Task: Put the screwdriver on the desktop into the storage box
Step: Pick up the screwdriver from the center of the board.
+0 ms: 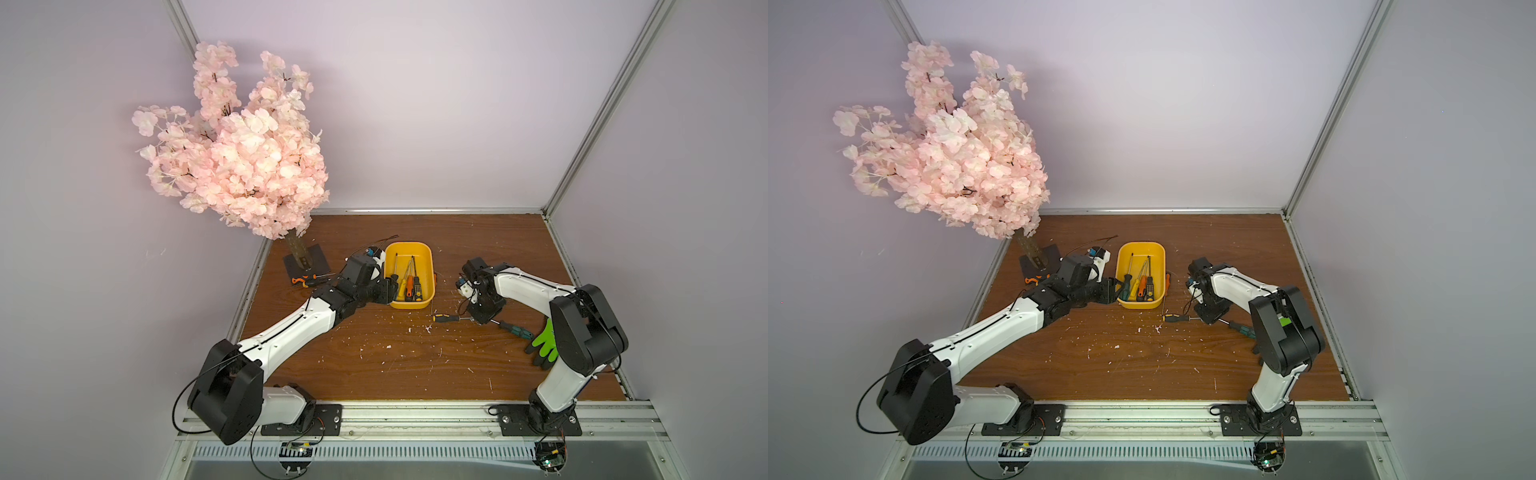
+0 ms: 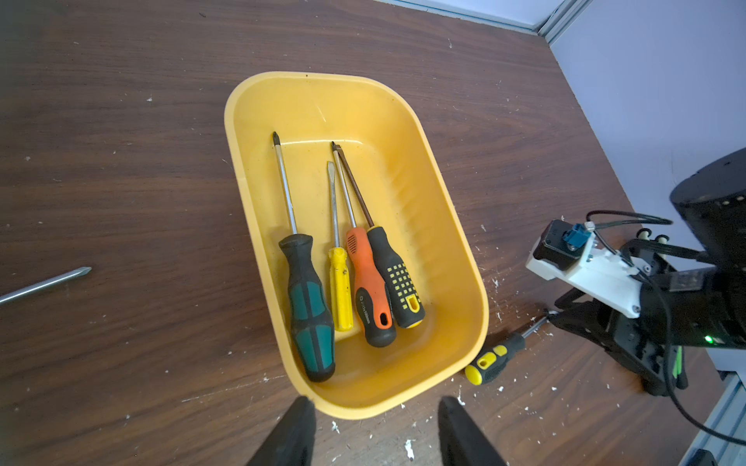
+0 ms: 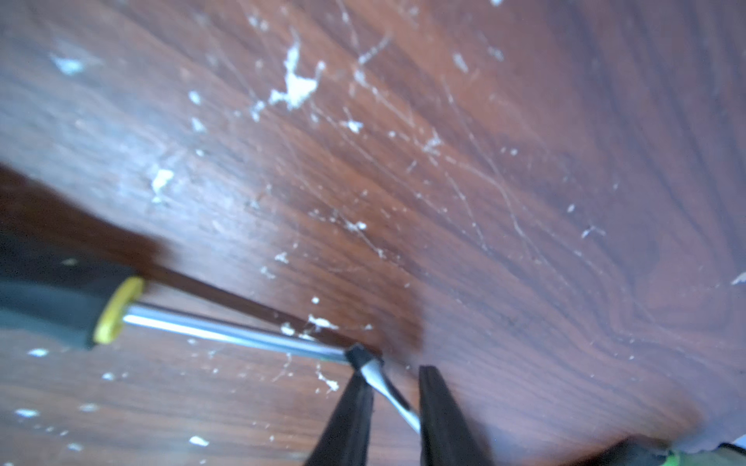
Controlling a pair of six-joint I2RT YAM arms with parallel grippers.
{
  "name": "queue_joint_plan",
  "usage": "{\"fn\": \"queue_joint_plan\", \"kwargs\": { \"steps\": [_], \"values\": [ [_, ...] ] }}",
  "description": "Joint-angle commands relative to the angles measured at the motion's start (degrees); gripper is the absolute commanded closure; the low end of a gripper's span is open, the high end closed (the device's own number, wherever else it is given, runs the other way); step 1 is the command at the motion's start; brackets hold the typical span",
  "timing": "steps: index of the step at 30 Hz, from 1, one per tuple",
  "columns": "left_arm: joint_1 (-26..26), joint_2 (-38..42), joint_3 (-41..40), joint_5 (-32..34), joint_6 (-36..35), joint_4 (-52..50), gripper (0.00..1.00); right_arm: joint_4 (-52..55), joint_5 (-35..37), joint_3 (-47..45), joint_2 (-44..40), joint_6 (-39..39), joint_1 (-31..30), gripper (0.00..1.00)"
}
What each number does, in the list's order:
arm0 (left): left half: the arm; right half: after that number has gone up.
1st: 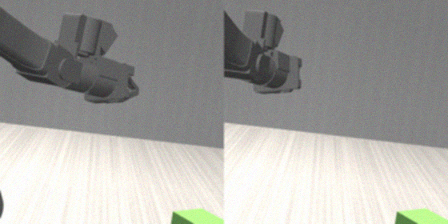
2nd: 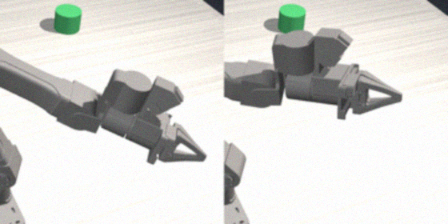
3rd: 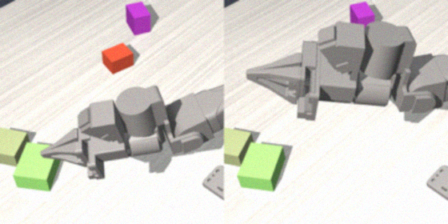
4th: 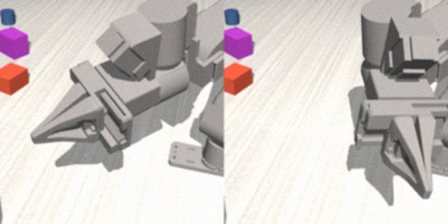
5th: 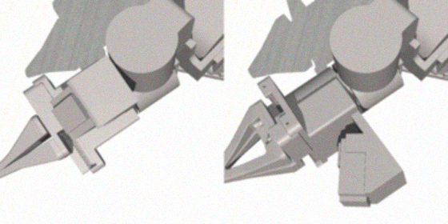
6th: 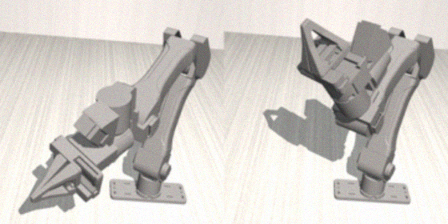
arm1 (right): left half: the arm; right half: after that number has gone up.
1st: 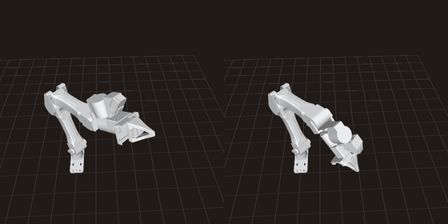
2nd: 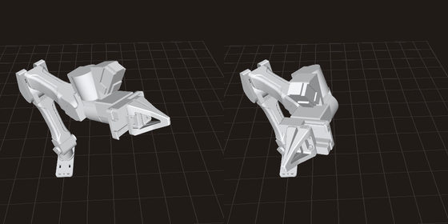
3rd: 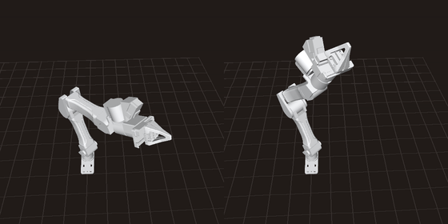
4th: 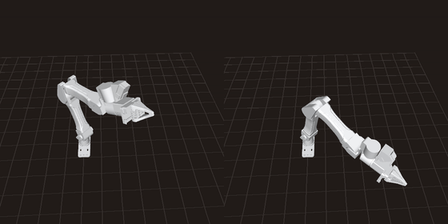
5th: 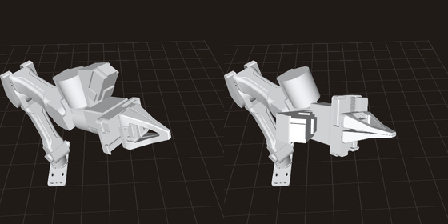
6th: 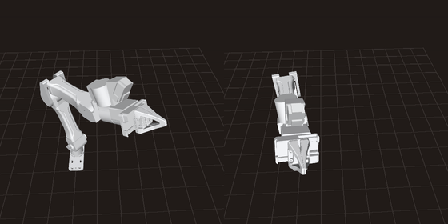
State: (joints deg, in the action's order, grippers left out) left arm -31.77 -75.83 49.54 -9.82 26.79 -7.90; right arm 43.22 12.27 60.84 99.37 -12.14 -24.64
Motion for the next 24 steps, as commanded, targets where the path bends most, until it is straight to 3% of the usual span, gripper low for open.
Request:
{"fn": "queue_joint_plan", "kwargs": {
  "steps": [1,9,14,21,24],
  "values": [
    [0.8,1.6,-0.5,0.6,-0.1,-0.3,0.47,0.5,1.3,1.6,0.6,-0.2,0.3,0.78],
    [0.9,1.6,-0.3,0.4,-0.1,-0.8,0.47,-0.6,2.7,3.2,4.3,0.9,0.3,0.90],
    [0.9,1.9,-0.1,0.6,0.0,-1.2,0.47,-1.8,4.6,5.8,5.1,1.4,0.6,0.92],
    [0.9,2.2,-0.3,0.7,0.7,-1.6,0.47,-3.0,4.8,12.4,8.1,4.6,2.4,0.92],
    [0.8,2.3,-0.4,0.7,1.0,-1.7,0.47,-2.9,5.1,13.4,9.0,5.6,2.9,0.86]
  ]
}}
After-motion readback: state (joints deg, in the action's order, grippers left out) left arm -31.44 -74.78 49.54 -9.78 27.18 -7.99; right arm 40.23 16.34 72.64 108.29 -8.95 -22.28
